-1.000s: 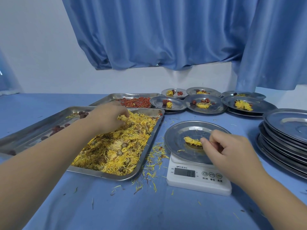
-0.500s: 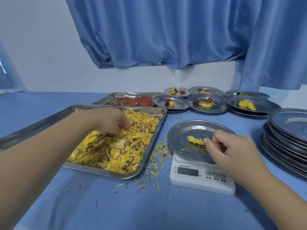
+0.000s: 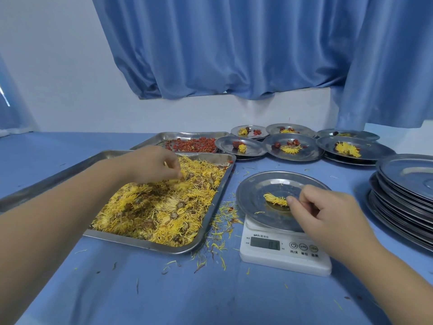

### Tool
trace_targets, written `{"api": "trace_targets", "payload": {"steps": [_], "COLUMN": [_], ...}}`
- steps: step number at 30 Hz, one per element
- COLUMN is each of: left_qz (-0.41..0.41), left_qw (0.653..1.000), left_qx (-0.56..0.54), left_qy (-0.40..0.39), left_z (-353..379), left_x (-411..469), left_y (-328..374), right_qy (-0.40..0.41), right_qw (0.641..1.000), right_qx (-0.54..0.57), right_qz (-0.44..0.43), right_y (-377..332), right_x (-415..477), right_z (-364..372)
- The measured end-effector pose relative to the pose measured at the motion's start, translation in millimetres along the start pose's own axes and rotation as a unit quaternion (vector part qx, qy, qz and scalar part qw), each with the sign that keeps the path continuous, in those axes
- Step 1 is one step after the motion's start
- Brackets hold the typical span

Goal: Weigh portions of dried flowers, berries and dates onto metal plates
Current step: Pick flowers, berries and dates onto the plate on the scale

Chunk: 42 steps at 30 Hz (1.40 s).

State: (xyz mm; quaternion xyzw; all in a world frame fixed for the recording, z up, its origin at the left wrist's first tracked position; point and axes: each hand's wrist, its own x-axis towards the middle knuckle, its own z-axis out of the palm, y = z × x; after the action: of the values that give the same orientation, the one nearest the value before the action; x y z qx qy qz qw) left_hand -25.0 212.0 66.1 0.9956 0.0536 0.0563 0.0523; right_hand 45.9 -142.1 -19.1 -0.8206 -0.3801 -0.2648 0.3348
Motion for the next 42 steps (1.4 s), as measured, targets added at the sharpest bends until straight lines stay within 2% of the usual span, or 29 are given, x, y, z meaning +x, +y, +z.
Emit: {"api": "trace_targets", "payload": {"steps": [4, 10, 15, 19, 24, 29, 34, 38, 42], "left_qz": [-0.039, -0.081, -0.066, -0.019, 0.040, 0.077, 0.069, 0.074, 0.064], "left_qw": [0.988, 0.964, 0.956, 0.946, 0.942, 0.960, 0.967, 0.968, 0.964], "left_qx": [-0.144, -0.253, -0.287, -0.323, -0.331, -0.264, -0.246, -0.237, -0.258], "left_qy": [0.024, 0.009, 0.005, -0.008, -0.047, -0.052, 0.005, -0.017, -0.001], "left_z": [-5, 0, 3, 6, 25, 46, 62, 60, 54], "left_x": [-4, -2, 2, 11, 34, 57, 69, 68, 58], "left_y": [0, -1, 12, 47, 110, 154, 167, 168, 160], "right_qy": [0.006, 0.000, 0.006, 0.045, 0.096, 0.111, 0.101, 0.095, 0.086], "right_qw": [1.000, 1.000, 1.000, 0.998, 0.992, 0.990, 0.992, 0.992, 0.993], "right_qx": [0.006, 0.009, 0.011, 0.017, 0.035, 0.034, 0.044, 0.054, 0.052], "right_qz": [0.000, 0.000, 0.007, 0.033, 0.072, 0.076, 0.069, 0.070, 0.062], "right_y": [-1, -1, 1, 7, 20, 23, 22, 20, 17], "right_x": [0, 0, 1, 4, 8, 10, 10, 9, 8], "right_z": [0, -1, -3, -9, -17, -20, -18, -18, -19]}}
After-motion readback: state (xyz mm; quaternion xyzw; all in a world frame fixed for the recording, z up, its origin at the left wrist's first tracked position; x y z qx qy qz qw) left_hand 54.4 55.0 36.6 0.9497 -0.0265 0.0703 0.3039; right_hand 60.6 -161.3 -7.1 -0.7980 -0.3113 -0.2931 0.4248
